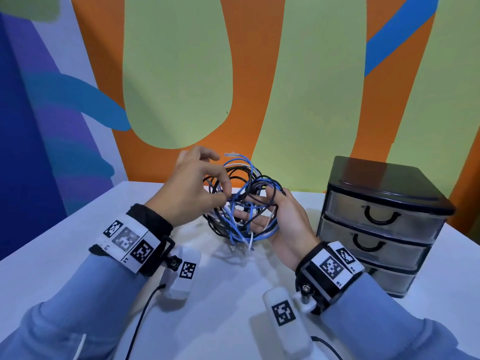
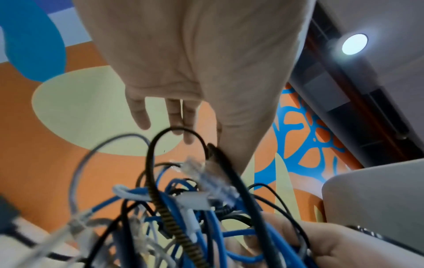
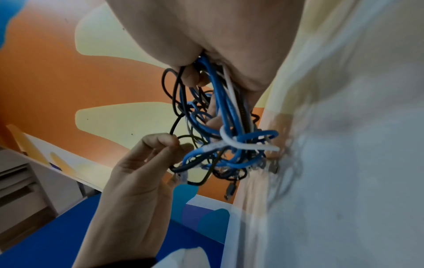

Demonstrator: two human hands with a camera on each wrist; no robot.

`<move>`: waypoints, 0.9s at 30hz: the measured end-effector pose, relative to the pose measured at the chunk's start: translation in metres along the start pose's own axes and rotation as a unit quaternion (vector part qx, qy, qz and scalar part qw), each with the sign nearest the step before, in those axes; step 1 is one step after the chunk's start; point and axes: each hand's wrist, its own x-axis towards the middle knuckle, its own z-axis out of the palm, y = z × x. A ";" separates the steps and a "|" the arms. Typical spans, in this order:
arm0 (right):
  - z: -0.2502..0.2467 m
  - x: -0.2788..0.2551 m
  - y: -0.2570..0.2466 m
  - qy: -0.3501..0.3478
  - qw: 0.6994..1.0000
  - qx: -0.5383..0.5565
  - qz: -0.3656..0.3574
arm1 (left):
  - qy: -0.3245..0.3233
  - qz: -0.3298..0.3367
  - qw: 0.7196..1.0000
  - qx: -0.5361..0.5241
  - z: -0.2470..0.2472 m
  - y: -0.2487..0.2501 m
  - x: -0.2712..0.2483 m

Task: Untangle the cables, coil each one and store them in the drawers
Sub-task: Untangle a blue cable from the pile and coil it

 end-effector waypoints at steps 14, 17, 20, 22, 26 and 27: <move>0.006 0.000 0.002 0.015 0.998 0.065 -0.013 | -0.073 -0.055 0.996 0.005 0.012 0.000 -0.001; 0.002 0.006 0.005 0.047 0.998 0.043 -0.022 | -0.057 -0.049 0.994 -0.074 0.006 -0.002 0.003; 0.002 0.008 0.007 0.071 0.997 0.030 -0.022 | -0.036 -0.052 0.982 -0.180 0.003 -0.002 0.003; 0.003 0.006 0.007 0.073 0.997 0.027 -0.011 | -0.019 -0.054 0.968 -0.243 0.003 -0.005 0.003; 0.000 0.006 0.007 0.073 0.997 0.021 0.007 | 0.013 -0.050 0.921 -0.385 0.005 -0.012 0.006; 0.000 0.007 0.007 0.072 0.997 0.021 0.010 | 0.021 -0.062 0.902 -0.426 0.004 -0.012 0.007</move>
